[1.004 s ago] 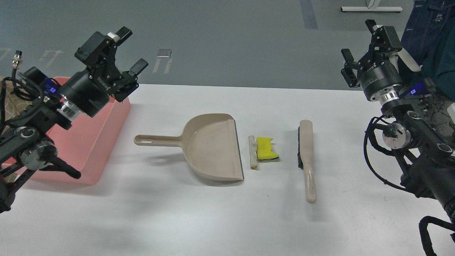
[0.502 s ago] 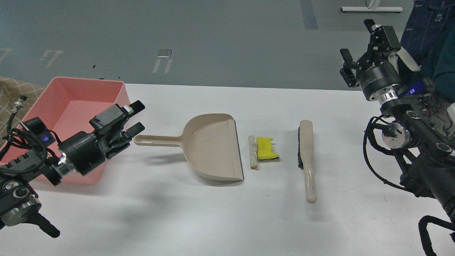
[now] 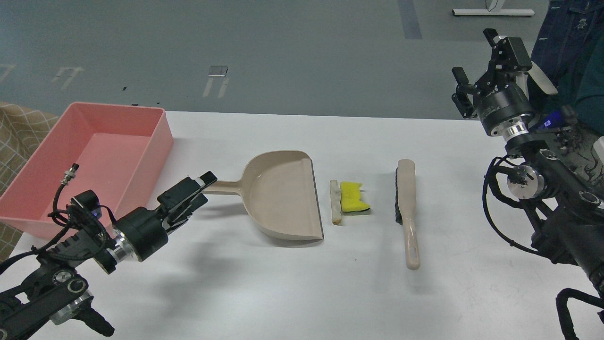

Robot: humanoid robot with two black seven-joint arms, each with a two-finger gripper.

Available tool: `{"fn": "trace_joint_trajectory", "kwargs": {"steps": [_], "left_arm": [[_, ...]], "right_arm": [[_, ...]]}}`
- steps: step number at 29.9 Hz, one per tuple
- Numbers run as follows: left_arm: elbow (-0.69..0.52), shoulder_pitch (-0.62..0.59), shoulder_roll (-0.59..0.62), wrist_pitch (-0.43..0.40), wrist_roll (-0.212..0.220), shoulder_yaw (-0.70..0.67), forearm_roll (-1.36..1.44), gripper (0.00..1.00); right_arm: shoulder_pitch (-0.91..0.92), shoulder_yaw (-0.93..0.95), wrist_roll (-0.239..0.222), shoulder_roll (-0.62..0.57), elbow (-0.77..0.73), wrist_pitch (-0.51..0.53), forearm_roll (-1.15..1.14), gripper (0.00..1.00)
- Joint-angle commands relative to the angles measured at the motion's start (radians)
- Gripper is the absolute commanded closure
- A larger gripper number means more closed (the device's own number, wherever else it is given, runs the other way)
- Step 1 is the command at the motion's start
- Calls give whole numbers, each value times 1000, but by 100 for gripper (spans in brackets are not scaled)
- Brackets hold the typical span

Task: Sweep and dump garbage into bin
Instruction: 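Lower the left gripper past the pink bin to the dustpan handle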

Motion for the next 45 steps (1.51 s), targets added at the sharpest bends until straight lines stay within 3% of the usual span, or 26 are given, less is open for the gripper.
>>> {"fn": "trace_joint_trajectory", "kwargs": {"steps": [1, 22, 29, 35, 38, 39, 44, 45], "left_arm": [[64, -4, -32, 29, 9, 0, -1, 2], [202, -63, -154, 70, 38, 0, -1, 2], [219, -80, -185, 92, 80, 0, -1, 2], [223, -80, -197, 99, 80, 0, -1, 10], [226, -82, -199, 101, 81, -1, -1, 31], [226, -82, -199, 101, 81, 0, 0, 47], [232, -96, -207, 101, 81, 11, 0, 83], [234, -99, -205, 101, 81, 22, 0, 98]], "right_arm": [[0, 0, 0, 2, 0, 0, 0, 0], [2, 0, 0, 2, 0, 0, -1, 0], [2, 0, 0, 3, 0, 0, -1, 0], [2, 0, 0, 5, 0, 0, -1, 0], [3, 0, 0, 3, 0, -1, -1, 0], [3, 0, 0, 5, 0, -2, -1, 0], [2, 0, 0, 3, 0, -2, -1, 0], [2, 0, 0, 5, 0, 0, -1, 0]]}}
